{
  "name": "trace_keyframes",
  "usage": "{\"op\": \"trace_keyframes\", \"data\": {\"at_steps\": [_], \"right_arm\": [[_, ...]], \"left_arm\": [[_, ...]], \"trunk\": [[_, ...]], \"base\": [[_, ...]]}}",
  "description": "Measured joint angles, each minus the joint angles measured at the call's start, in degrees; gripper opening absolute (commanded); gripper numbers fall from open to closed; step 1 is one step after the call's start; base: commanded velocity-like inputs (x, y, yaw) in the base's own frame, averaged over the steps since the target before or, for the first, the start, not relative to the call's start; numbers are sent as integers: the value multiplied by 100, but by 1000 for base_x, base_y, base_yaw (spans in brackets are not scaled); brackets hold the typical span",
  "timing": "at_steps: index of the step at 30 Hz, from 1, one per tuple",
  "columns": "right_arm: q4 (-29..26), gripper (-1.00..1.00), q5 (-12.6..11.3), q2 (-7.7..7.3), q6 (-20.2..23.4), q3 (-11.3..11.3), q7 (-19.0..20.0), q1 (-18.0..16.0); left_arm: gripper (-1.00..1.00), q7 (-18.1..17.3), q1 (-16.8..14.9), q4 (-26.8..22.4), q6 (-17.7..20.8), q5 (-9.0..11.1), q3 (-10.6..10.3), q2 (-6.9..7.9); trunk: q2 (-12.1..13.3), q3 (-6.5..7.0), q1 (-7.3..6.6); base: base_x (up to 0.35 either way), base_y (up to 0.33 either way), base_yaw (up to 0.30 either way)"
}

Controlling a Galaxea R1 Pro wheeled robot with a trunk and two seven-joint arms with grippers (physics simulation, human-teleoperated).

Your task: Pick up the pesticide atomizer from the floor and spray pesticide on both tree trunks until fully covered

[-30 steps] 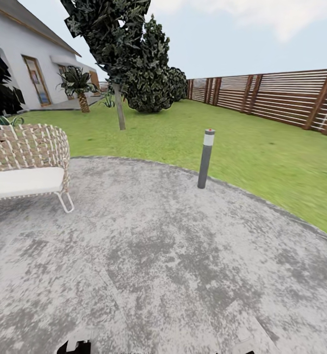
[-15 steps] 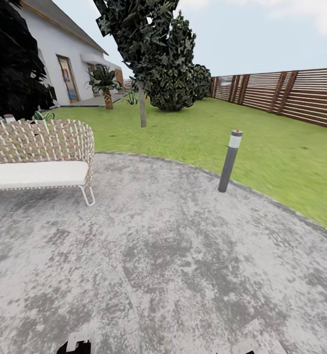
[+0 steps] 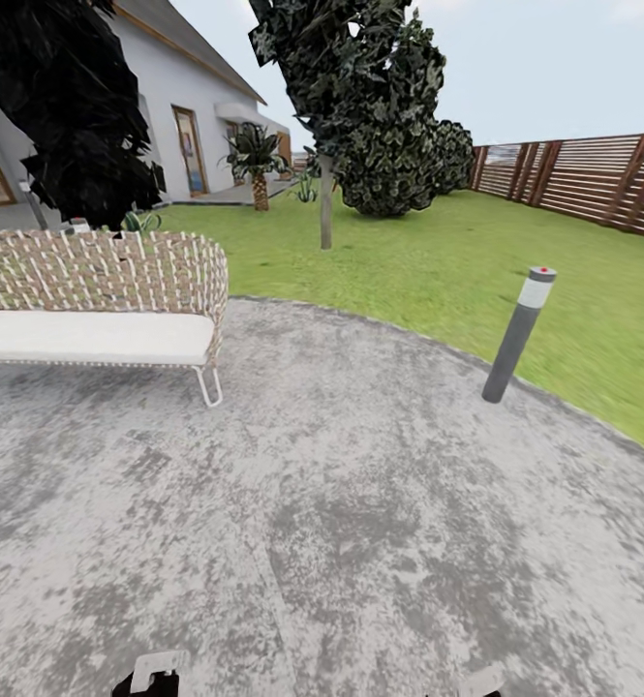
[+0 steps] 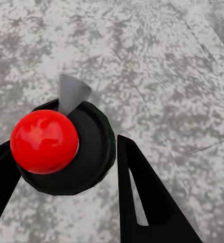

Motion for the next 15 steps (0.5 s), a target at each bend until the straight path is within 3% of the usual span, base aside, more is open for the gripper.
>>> {"op": "trace_keyframes", "data": {"at_steps": [15], "right_arm": [[0,100,0,0,0,0,0,0]], "left_arm": [[-100,0,-1,0,0,8,7,0]], "trunk": [[0,-43,0]], "base": [[339,0,274]]}}
